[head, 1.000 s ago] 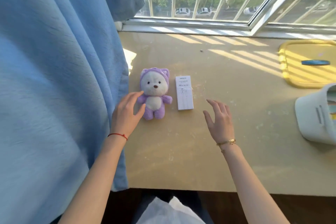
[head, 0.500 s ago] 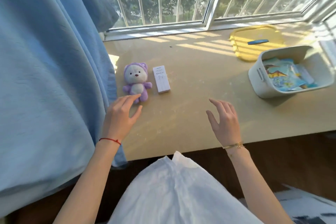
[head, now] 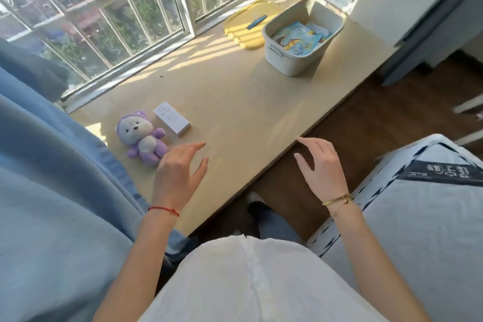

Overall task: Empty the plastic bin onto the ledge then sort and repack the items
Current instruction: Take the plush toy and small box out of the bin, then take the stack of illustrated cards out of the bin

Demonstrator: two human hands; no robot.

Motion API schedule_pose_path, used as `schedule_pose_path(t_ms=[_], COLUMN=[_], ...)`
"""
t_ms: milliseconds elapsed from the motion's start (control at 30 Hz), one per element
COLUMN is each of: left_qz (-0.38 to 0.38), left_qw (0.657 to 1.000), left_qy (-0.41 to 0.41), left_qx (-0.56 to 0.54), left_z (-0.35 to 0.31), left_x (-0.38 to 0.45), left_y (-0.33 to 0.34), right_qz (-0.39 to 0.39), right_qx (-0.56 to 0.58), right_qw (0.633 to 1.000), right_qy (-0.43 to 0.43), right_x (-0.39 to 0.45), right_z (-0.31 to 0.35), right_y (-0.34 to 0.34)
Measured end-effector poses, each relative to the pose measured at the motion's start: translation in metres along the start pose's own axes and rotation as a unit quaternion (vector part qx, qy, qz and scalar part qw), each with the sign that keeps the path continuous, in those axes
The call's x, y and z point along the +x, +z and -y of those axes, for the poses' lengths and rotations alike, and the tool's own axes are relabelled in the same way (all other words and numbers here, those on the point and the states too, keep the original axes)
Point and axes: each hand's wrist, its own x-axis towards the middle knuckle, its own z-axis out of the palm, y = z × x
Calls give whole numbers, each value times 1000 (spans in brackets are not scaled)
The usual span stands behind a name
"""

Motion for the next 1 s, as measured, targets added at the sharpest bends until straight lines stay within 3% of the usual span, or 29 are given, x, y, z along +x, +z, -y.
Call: schedule_pose_path(t_ms=[233, 467, 733, 1000], left_qz=[75, 122, 106, 70], left_qw=[995, 984, 983, 992], left_qy=[65, 130, 150, 100], left_qx=[-14, -22, -26, -40], left_z=[-47, -117, -223, -293], left_x=[16, 71, 152, 226], left_y=[22, 70, 144, 202], right_qz=[-35, -68, -75, -64], right_qx=[4, -12, -30, -28], right_qw=[992, 978, 976, 982], right_qy=[121, 199, 203, 175], right_x=[-70, -74, -18, 68], right_z=[-34, -101, -213, -308], right_y=[-36, -69, -142, -185])
